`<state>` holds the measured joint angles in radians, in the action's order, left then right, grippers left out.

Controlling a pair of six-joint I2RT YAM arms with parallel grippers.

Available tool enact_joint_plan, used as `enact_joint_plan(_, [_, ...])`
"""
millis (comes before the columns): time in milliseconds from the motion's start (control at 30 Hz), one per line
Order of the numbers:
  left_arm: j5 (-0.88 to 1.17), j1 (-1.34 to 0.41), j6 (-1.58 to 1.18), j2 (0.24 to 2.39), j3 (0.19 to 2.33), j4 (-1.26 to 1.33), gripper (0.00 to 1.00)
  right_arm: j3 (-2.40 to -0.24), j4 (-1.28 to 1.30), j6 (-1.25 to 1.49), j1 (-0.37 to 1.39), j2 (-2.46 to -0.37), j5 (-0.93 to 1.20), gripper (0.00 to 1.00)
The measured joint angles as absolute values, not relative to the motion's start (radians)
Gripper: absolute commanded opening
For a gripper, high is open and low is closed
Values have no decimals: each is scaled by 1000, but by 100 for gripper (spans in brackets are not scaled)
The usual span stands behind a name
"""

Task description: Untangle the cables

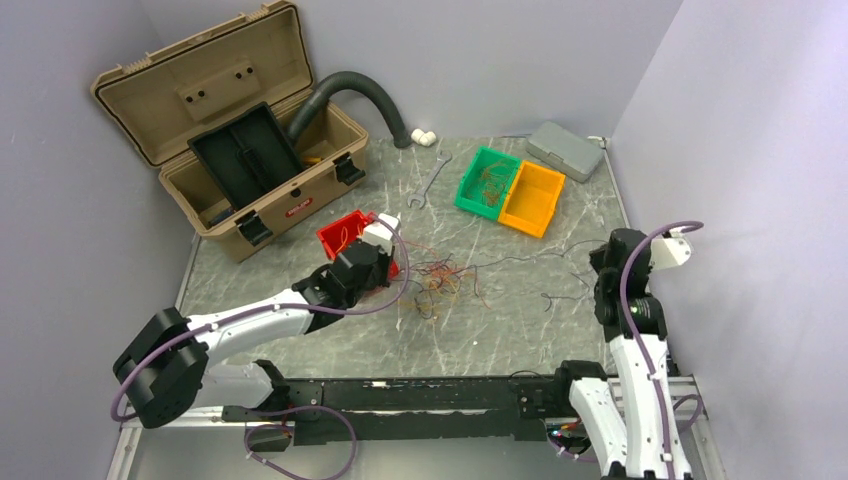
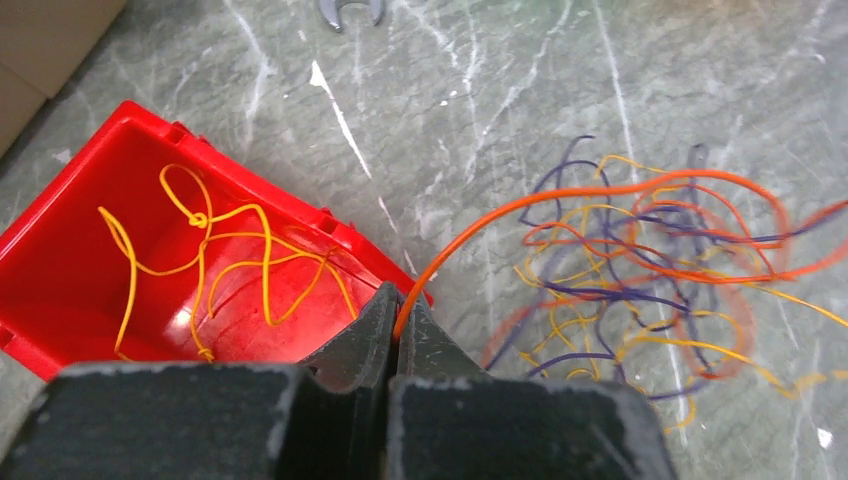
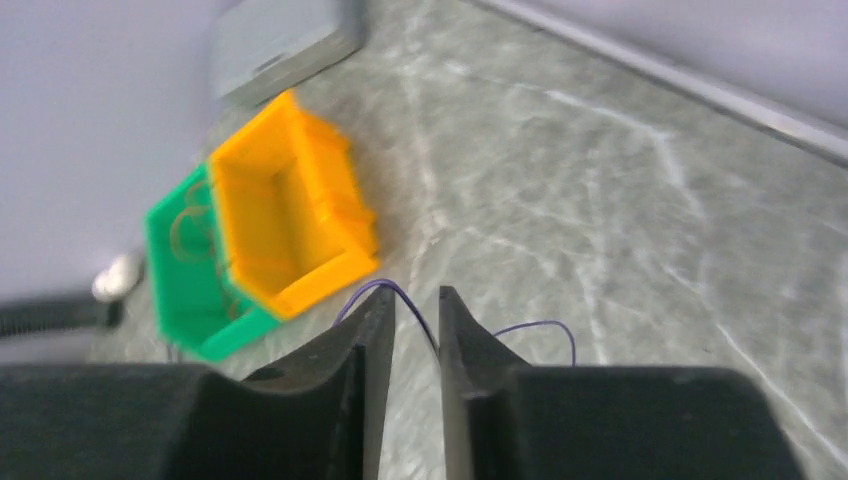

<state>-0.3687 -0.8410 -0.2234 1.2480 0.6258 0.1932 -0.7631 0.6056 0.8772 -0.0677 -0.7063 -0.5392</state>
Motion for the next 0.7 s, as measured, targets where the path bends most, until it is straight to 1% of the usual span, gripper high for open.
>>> enact_joint_plan(33, [-359,-840,-218,1238,619,199,0,-742,569,833,-70,-684,-480,67])
enact_joint_plan(67, [-339,-840,-211,1230,612,208,0,-730,538,789,-70,-668,-413,74])
enact_joint_plan(100, [-317,-840,-204,1227,609,216,0,-728,509,746,-69,-669,-343,77])
enact_joint_plan(167, [-261,-840,-194,1240,612,229,0,-728,453,672,-68,-696,-214,80])
enact_joint_plan(267, [-179,-841,-178,1295,640,215,0,-709,358,570,-46,-737,-31,81])
enact_joint_plan(333, [-146,-842,-174,1321,654,212,0,-702,339,524,1,-760,42,81])
enact_joint_plan(433, [-118,-843,-171,1329,655,215,0,-722,327,495,103,-827,88,83])
enact_joint_plan(500, [-105,-843,-170,1329,655,217,0,-736,304,501,180,-891,98,80])
enact_joint_plan(567, [-96,-843,-169,1329,655,217,0,-725,269,538,258,-937,104,74])
enact_joint_plan(700, [-94,-844,-167,1328,655,230,0,-624,123,691,370,-984,104,65])
